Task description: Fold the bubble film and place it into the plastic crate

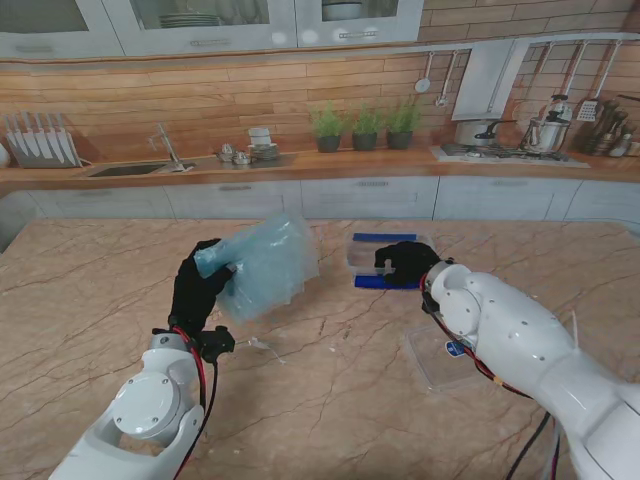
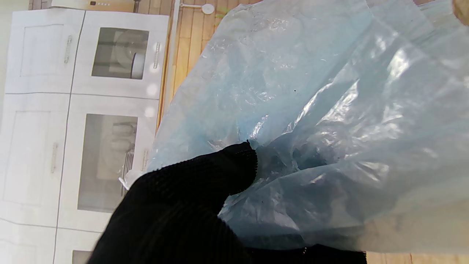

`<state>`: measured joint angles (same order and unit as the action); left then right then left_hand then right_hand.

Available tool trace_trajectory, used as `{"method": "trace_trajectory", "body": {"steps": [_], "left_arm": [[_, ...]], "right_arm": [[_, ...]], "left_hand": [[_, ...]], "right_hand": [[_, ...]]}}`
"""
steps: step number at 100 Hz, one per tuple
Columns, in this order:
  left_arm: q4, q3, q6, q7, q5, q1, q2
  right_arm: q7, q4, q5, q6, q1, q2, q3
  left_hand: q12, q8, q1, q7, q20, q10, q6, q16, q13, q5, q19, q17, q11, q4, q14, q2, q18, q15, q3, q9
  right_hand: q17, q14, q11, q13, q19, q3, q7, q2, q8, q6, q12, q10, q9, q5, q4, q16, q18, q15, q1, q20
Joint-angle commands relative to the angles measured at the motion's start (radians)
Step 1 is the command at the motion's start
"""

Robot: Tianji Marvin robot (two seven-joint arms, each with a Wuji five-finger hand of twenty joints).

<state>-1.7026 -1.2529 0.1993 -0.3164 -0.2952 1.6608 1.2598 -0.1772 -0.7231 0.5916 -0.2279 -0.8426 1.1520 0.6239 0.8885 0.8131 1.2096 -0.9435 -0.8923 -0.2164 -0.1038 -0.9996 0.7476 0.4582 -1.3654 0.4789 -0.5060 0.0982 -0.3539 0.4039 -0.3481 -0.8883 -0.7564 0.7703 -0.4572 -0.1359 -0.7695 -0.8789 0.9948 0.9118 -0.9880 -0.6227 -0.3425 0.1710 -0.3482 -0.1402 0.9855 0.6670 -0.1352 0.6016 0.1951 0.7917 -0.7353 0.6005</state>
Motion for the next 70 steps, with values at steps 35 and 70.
{"method": "trace_trajectory", "body": {"steps": [35,70], "left_arm": [[-0.008,-0.013,0.020,-0.021,0.010,0.014,0.008],[-0.002,-0.014,0.014,-0.020,0.008,0.010,0.008]], "right_arm": [[0.104,-0.070,-0.088,-0.005,0.025,0.086,-0.098],[0.161,-0.185,-0.097,0.040,-0.044,0.057,-0.062]], "left_hand": [[0.003,-0.008,0.049,0.021,-0.018,0.003,0.028,-0.007,0.014,0.012,-0.048,0.016,-0.029,-0.003,-0.009,-0.027,0.029,-0.022,-0.036,0.015],[-0.004,-0.012,0.048,0.023,-0.015,0.002,0.029,-0.002,0.013,0.014,-0.039,0.013,-0.028,-0.004,-0.013,-0.028,0.029,-0.014,-0.036,0.013]], "right_hand": [[0.003,-0.049,-0.113,-0.051,0.155,0.022,-0.054,0.062,0.001,0.040,-0.033,-0.069,0.052,0.076,0.000,0.077,0.036,0.152,-0.055,0.004],[0.000,-0.072,-0.123,-0.060,0.196,0.019,-0.026,0.059,0.022,-0.001,-0.037,-0.089,0.062,0.087,0.008,0.087,0.051,0.179,-0.054,0.020]]}}
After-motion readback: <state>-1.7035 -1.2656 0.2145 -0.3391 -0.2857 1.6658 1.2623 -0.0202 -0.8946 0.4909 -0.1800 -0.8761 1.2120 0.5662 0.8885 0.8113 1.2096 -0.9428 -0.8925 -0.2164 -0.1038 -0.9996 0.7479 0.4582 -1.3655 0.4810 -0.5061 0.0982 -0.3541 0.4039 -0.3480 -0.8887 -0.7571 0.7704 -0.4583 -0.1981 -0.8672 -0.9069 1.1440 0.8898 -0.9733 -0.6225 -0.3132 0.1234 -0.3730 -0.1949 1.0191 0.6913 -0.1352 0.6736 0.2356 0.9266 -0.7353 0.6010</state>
